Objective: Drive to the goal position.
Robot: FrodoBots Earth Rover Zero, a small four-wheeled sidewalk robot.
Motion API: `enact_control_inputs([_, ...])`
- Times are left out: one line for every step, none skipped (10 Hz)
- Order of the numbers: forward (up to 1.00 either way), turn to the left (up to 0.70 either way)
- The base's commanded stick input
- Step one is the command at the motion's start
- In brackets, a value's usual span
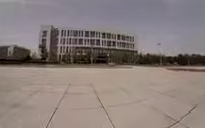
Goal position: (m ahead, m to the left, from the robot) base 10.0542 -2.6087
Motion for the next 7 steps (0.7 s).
enact_control_inputs([1.00,-0.19])
enact_control_inputs([1.00,-0.34])
enact_control_inputs([1.00,-0.40])
enact_control_inputs([1.00,-0.40])
enact_control_inputs([1.00,-0.40])
enact_control_inputs([1.00,-0.25])
enact_control_inputs([1.00,0.00])
